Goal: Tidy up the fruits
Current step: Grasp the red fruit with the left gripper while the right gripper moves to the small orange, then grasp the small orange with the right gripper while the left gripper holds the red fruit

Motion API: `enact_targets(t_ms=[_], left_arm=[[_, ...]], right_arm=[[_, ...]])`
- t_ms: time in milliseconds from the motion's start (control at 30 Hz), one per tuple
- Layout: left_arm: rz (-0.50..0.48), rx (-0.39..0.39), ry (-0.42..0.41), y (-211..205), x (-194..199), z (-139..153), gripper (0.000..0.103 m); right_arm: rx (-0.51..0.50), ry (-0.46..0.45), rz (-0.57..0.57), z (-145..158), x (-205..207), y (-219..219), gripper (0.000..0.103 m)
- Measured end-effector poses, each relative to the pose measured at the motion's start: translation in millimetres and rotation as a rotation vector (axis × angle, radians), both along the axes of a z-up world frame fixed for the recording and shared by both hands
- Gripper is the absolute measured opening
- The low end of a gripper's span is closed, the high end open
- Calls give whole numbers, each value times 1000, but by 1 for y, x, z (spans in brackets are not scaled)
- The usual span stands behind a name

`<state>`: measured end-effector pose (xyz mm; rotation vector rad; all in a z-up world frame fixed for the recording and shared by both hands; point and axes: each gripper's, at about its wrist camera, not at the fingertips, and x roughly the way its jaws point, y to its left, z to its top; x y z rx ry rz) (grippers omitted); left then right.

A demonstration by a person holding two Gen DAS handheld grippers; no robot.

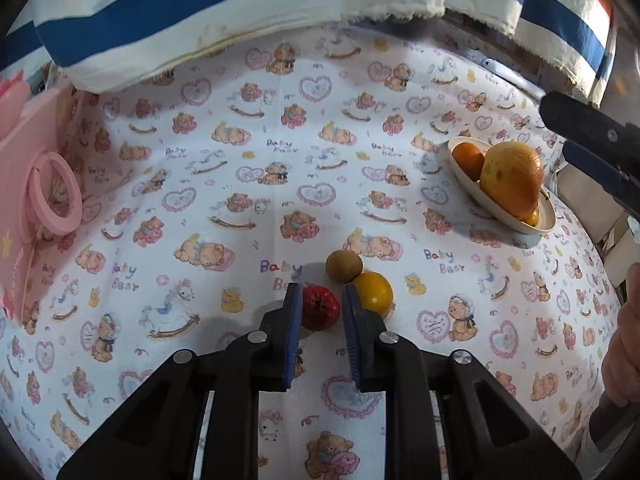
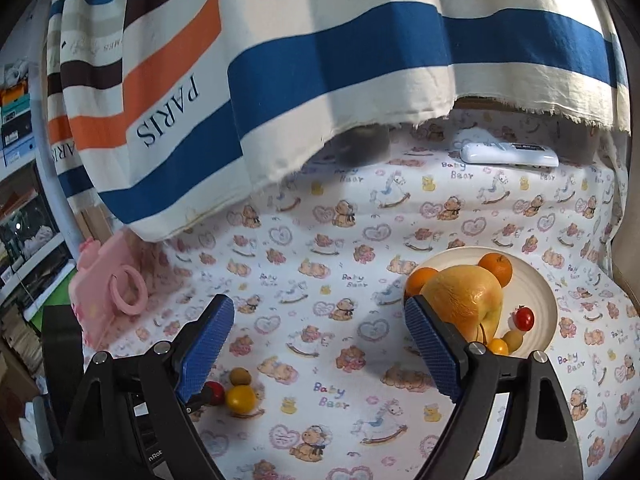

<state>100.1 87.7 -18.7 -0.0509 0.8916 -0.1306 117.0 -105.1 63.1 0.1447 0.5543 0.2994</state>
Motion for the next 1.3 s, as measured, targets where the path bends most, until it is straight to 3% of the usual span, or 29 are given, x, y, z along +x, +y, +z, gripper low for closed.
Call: enact_targets(t_ms=[300,433,567,767,867,1033,1300], left_arm=[[5,1,1,1,4,-6,20],[-10,17,13,-1,6,-9,27],[-16,37,61,-2,11,-20,23],[-36,33,4,-4,4,-16,22],[-21,43,-84,-3,-5,-5,22],[25,26,-194,8,-16,9,22],[98,0,-203,25,-13,11,22]], right_arm=[[-18,34,5,-11,6,2,89],[-27,34,8,-12,6,3,89],[-34,39,17,-14,6,5,89],[-40,57,63,-21,8,14,89],[-26,73,114,-28,11,21,88],[-25,144,247,-46,17,41,68],[-33,261,366,-75,22,64,48]])
